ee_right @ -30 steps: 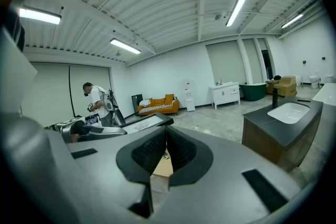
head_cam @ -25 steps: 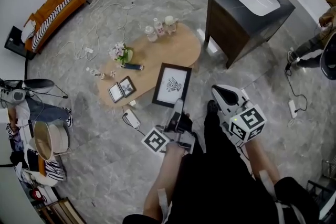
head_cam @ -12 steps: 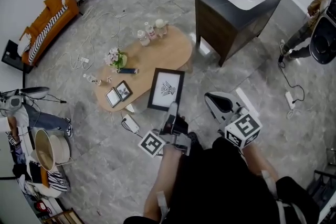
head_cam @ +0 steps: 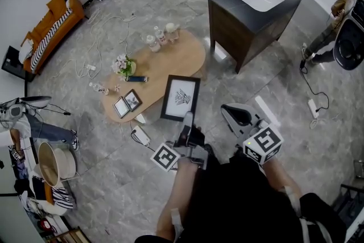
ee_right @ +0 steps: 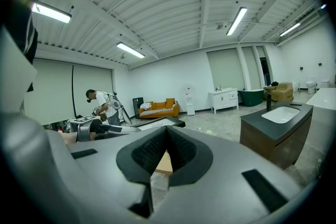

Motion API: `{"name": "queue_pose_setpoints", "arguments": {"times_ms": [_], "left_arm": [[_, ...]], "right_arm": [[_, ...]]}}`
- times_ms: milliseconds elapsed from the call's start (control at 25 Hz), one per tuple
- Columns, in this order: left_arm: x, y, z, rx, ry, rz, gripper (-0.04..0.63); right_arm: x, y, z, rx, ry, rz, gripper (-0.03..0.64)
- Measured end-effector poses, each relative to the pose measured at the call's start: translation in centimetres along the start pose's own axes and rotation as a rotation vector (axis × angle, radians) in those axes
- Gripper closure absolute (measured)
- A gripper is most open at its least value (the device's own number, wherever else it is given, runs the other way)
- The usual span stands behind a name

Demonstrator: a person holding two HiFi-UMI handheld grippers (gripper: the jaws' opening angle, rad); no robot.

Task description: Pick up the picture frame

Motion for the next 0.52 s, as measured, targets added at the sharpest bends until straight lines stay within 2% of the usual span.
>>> {"name": "queue_pose_setpoints", "arguments": {"times_ms": [520], "left_arm": [[0.3,0.9,0.7,0.010,0.009,-0.003,0.518]], "right_arm": [[-1.0,-0.3,0.3,0.010,-0.007,0.007,0.604]]}}
Point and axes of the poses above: the fingertips, and each gripper's own axes: x backward along the fingers, z to its left, y out of its top, the point moved 6 cm from there along x, backward along the fingers, and after that the axes turned 3 degrees about y, right-handed, at the moved point
